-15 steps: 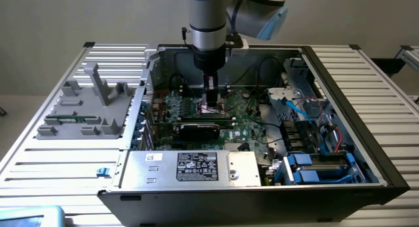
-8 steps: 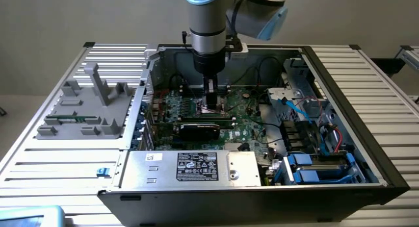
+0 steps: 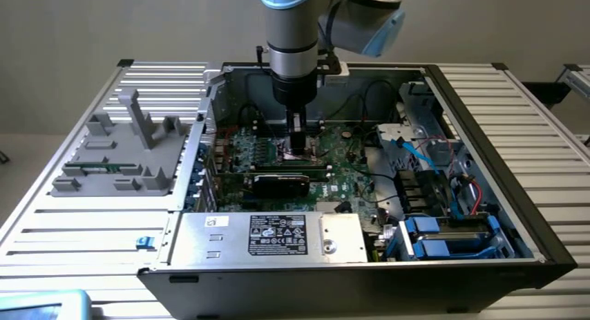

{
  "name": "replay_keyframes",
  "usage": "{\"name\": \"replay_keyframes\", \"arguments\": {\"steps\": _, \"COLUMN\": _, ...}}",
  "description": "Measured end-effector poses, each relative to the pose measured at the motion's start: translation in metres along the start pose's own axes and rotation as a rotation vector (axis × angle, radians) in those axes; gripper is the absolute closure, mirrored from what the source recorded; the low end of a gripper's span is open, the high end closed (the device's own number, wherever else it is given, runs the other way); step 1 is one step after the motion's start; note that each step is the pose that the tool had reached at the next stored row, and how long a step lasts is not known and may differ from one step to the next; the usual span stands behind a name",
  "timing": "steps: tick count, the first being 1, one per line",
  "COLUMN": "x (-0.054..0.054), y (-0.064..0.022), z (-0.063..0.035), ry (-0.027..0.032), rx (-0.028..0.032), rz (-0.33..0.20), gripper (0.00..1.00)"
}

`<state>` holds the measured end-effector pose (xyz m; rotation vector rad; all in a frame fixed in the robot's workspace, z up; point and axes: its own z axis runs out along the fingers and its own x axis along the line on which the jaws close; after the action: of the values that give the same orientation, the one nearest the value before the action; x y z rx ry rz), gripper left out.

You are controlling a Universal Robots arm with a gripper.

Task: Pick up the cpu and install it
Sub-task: 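Place the cpu into insertion slot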

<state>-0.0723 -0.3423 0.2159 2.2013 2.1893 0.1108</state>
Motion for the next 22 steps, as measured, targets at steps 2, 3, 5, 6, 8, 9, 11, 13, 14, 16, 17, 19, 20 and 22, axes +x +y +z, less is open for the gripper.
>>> {"name": "replay_keyframes", "arguments": {"steps": 2, "x": 0.0, "y": 0.0, "z": 0.0, "ry": 0.0001, "rx": 0.0, "rz": 0.0, "gripper": 0.45}}
{"name": "replay_keyframes", "arguments": {"steps": 3, "x": 0.0, "y": 0.0, "z": 0.0, "ry": 0.0001, "rx": -0.0001, "rz": 0.0, "gripper": 0.45}}
{"name": "replay_keyframes", "arguments": {"steps": 5, "x": 0.0, "y": -0.0003, "z": 0.0001, "ry": 0.0001, "rx": -0.0001, "rz": 0.0, "gripper": 0.45}}
{"name": "replay_keyframes", "arguments": {"steps": 6, "x": 0.0, "y": -0.0009, "z": 0.0003, "ry": 0.0004, "rx": -0.0003, "rz": 0.0, "gripper": 0.45}}
{"name": "replay_keyframes", "arguments": {"steps": 8, "x": 0.0001, "y": -0.0027, "z": 0.0004, "ry": 0.0002, "rx": -0.0001, "rz": 0.0, "gripper": 0.45}}
{"name": "replay_keyframes", "arguments": {"steps": 9, "x": 0.0, "y": -0.0031, "z": 0.0007, "ry": 0.0001, "rx": -0.0001, "rz": 0.0, "gripper": 0.45}}
{"name": "replay_keyframes", "arguments": {"steps": 11, "x": 0.0, "y": -0.0031, "z": 0.0017, "ry": 0.0001, "rx": 0.0, "rz": 0.0, "gripper": 0.45}}
{"name": "replay_keyframes", "arguments": {"steps": 13, "x": 0.0, "y": -0.0032, "z": 0.0027, "ry": 0.0001, "rx": -0.0001, "rz": 0.0, "gripper": 0.45}}
{"name": "replay_keyframes", "arguments": {"steps": 14, "x": 0.0, "y": -0.0033, "z": 0.0034, "ry": 0.0001, "rx": -0.0001, "rz": 0.0, "gripper": 0.45}}
{"name": "replay_keyframes", "arguments": {"steps": 16, "x": -0.0001, "y": -0.0034, "z": 0.0049, "ry": 0.0001, "rx": 0.0001, "rz": 0.0, "gripper": 0.45}}
{"name": "replay_keyframes", "arguments": {"steps": 17, "x": -0.0001, "y": -0.0034, "z": 0.0056, "ry": 0.0004, "rx": 0.0003, "rz": 0.0, "gripper": 0.45}}
{"name": "replay_keyframes", "arguments": {"steps": 19, "x": -0.0001, "y": -0.0032, "z": 0.0068, "ry": 0.0005, "rx": 0.0018, "rz": 0.001, "gripper": 0.45}}
{"name": "replay_keyframes", "arguments": {"steps": 20, "x": -0.0001, "y": -0.0029, "z": 0.0073, "ry": 0.0005, "rx": 0.0028, "rz": 0.001, "gripper": 0.45}}
{"name": "replay_keyframes", "arguments": {"steps": 22, "x": -0.0002, "y": -0.002, "z": 0.0079, "ry": 0.0003, "rx": 0.0075, "rz": 0.003, "gripper": 0.45}}
